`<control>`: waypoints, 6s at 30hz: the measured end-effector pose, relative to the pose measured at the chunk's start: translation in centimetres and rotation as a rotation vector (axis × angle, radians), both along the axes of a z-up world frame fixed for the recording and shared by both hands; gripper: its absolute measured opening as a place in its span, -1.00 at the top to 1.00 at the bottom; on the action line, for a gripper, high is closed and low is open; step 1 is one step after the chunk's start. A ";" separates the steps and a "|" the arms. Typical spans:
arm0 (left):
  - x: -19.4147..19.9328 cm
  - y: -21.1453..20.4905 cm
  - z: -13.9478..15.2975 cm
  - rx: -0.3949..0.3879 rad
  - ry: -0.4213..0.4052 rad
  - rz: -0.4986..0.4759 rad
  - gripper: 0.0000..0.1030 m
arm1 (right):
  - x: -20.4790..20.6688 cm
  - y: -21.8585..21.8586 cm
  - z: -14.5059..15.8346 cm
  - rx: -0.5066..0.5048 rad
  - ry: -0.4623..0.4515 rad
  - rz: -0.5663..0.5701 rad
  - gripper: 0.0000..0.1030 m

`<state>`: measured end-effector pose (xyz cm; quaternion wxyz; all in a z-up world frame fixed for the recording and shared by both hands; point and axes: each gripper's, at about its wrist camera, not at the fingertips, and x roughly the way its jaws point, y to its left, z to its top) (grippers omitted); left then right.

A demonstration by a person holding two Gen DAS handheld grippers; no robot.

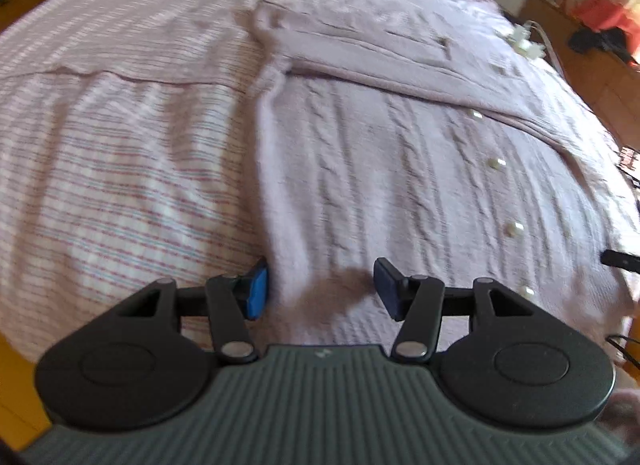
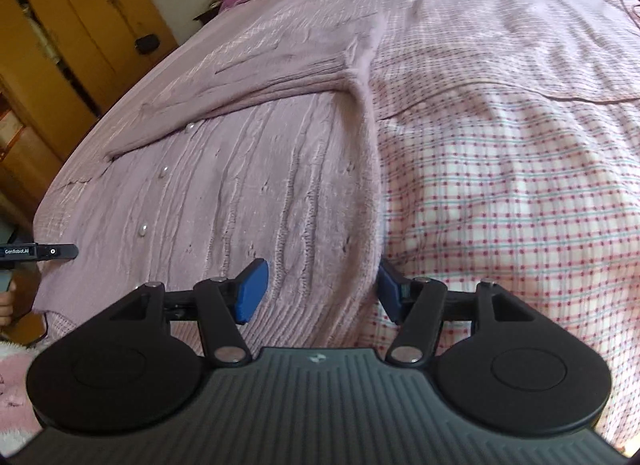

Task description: Fold small clothes

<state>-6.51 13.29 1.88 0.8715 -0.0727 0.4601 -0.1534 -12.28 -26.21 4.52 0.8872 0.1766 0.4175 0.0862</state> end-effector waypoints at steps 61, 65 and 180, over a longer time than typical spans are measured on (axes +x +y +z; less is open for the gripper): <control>7.0 2.9 9.6 -0.436 -0.359 0.222 0.76 | 8.8 -2.8 6.0 0.418 -0.558 -0.205 0.82; 10.1 1.9 9.9 -0.343 -0.374 0.242 0.76 | 11.9 -3.1 6.2 0.409 -0.564 -0.240 0.83; 12.7 -13.6 1.4 0.326 -0.414 -0.239 0.72 | 19.5 14.8 0.8 -0.570 -0.416 0.217 0.24</control>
